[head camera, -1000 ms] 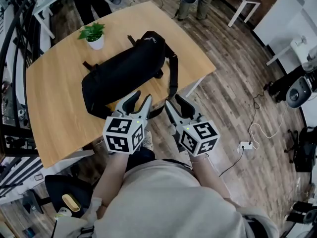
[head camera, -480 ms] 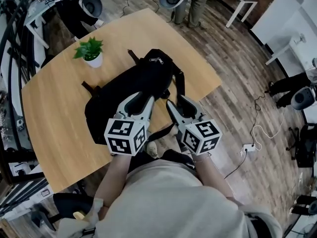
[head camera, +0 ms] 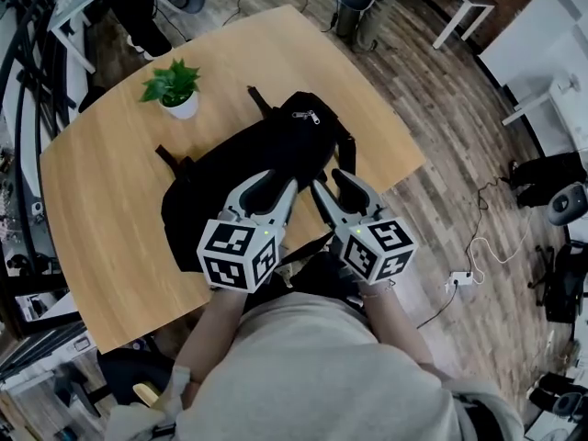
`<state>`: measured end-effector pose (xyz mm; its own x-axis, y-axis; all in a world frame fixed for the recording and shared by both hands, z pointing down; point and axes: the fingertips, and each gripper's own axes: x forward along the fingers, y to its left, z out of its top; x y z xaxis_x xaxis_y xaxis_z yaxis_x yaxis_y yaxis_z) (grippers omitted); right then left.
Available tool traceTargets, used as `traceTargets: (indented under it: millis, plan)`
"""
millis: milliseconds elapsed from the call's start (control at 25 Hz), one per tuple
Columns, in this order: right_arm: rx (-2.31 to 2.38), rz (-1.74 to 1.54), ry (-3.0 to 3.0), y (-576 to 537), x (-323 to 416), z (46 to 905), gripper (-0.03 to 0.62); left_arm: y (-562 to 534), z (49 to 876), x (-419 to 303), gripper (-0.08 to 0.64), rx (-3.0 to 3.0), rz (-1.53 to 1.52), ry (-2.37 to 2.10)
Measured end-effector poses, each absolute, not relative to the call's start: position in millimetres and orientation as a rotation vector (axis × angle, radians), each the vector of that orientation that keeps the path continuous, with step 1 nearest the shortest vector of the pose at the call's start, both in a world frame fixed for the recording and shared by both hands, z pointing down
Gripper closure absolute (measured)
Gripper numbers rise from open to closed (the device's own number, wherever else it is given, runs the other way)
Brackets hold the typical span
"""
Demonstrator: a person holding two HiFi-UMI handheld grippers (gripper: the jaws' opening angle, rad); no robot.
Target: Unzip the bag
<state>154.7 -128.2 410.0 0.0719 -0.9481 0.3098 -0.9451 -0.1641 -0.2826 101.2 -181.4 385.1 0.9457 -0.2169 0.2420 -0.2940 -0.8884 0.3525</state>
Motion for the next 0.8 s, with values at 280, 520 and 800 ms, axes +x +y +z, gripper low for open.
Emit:
traceTargets:
  millis: [280, 520, 800]
  plan:
    - [-2.254, -0.685, 2.055, -154, 190, 410, 0.416, -196, 384, 123, 0.405, 2.684, 0.282, -0.415]
    - [-2.22, -0.697, 2.131, -175, 224, 410, 0.414, -208, 381, 146, 0.41, 2.657, 0.295, -0.482]
    - [-2.128, -0.716, 2.218, -197, 249, 411, 0.403, -232, 368, 163, 0.433, 2.669, 0.274, -0.608]
